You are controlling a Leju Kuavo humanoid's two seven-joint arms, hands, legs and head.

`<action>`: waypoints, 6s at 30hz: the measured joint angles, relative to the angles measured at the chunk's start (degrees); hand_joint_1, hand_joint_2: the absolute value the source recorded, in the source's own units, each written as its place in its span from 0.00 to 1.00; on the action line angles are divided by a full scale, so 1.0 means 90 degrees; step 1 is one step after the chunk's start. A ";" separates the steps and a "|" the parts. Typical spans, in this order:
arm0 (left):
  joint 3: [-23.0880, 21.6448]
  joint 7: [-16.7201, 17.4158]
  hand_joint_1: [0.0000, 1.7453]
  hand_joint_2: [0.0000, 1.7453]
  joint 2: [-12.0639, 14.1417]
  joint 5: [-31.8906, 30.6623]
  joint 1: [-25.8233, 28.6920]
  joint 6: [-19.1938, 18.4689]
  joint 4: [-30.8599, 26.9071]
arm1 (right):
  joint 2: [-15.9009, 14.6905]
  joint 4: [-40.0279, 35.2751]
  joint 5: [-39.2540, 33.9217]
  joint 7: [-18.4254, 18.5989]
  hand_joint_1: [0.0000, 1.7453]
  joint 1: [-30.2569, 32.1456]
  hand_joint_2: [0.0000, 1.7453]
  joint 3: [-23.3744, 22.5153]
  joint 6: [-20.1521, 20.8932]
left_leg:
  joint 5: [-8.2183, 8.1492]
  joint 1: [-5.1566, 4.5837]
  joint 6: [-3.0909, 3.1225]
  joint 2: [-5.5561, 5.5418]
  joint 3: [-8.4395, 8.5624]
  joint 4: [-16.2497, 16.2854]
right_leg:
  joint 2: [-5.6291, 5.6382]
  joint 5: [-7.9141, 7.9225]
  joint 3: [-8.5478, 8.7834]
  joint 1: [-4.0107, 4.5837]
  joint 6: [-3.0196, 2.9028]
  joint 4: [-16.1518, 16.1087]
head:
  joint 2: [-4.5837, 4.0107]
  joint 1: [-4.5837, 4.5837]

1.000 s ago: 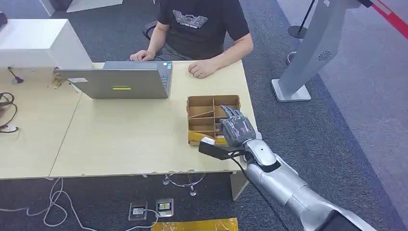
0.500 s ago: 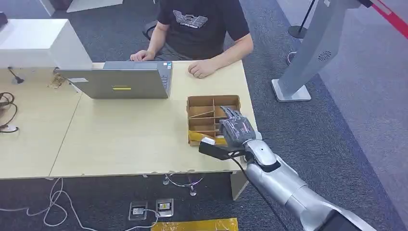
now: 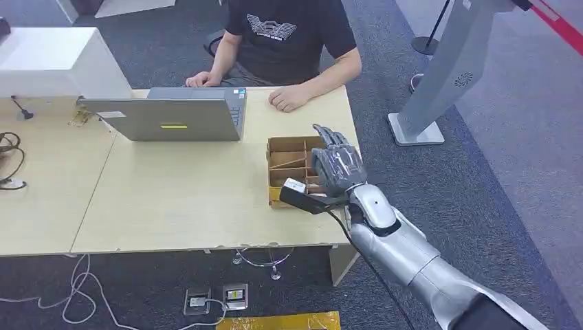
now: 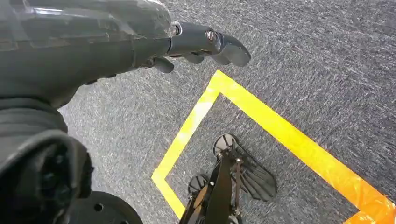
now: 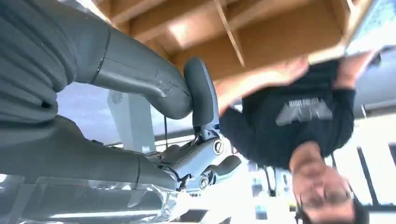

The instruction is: Pass the card to the sensor for recognition and then transmit it.

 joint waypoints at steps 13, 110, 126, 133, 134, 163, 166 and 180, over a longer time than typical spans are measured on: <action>0.0000 -0.0005 0.00 0.00 0.0000 0.0034 0.0000 -0.0012 0.0000 | -0.0189 -0.1138 0.0146 0.0126 0.00 0.0021 1.00 -0.0320 0.0257 | 0.0000 0.0000 0.0000 0.0002 0.0003 0.0000 | 0.0001 0.0000 0.0000 0.0000 0.0000 -0.0001 | 0.0000 0.0000; -0.0163 0.0000 0.00 0.00 0.0002 -0.0005 -0.0013 -0.0041 0.0000 | -0.0199 0.0384 -0.0498 -0.0457 1.00 0.0277 1.00 0.0003 0.0954 | 0.0000 0.0000 0.0000 0.0001 -0.0002 0.0000 | -0.0001 0.0000 0.0000 0.0000 0.0000 -0.0001 | 0.0000 0.0000; -0.0211 -0.0007 0.00 0.00 0.0015 -0.0005 -0.0015 -0.0041 0.0000 | -0.0146 0.0489 -0.0590 -0.0513 1.00 0.0263 1.00 0.0061 0.0954 | 0.0000 0.0000 0.0000 0.0001 -0.0002 0.0000 | -0.0001 0.0000 0.0000 0.0000 0.0000 -0.0001 | 0.0000 0.0000; -0.0219 -0.0007 0.00 0.00 0.0017 -0.0012 -0.0018 -0.0041 0.0000 | -0.0146 0.0532 -0.0624 -0.0537 0.00 0.0265 1.00 0.0066 0.0860 | 0.0000 0.0000 0.0000 0.0001 -0.0002 0.0000 | -0.0001 0.0000 0.0000 0.0000 0.0000 -0.0001 | 0.0000 0.0000; -0.0219 -0.0007 0.00 0.00 0.0017 -0.0012 -0.0018 -0.0039 0.0000 | -0.0146 0.0540 -0.0644 -0.0544 0.00 0.0264 1.00 0.0066 0.0852 | 0.0000 0.0000 0.0000 0.0001 -0.0002 0.0000 | -0.0001 0.0000 0.0000 0.0000 0.0000 -0.0001 | 0.0000 0.0000; -0.0272 0.0002 0.00 0.00 0.0017 0.0049 -0.0023 0.0002 0.0000 | -0.0138 0.0632 -0.0532 -0.0301 0.00 0.0187 1.00 0.0068 0.0731 | 0.0000 0.0000 0.0000 0.0001 -0.0002 0.0000 | -0.0001 0.0000 0.0000 0.0000 0.0000 -0.0001 | 0.0000 0.0000; -0.0272 0.0010 0.00 0.00 0.0017 0.0061 -0.0023 0.0010 0.0000 | -0.0138 0.0656 -0.0503 -0.0279 0.00 0.0167 1.00 0.0071 0.0733 | 0.0000 0.0000 0.0000 0.0001 -0.0002 0.0000 | -0.0001 0.0000 0.0000 0.0000 0.0000 -0.0001 | 0.0000 0.0000; -0.0274 0.0051 0.00 0.00 0.0017 0.0061 -0.0025 0.0012 0.0000 | -0.0141 0.0698 -0.0469 -0.0170 0.00 0.0164 1.00 0.0071 0.0823 | 0.0000 0.0000 0.0000 0.0001 0.0000 0.0000 | 0.0000 0.0000 0.0000 0.0000 0.0000 -0.0001 | 0.0000 0.0000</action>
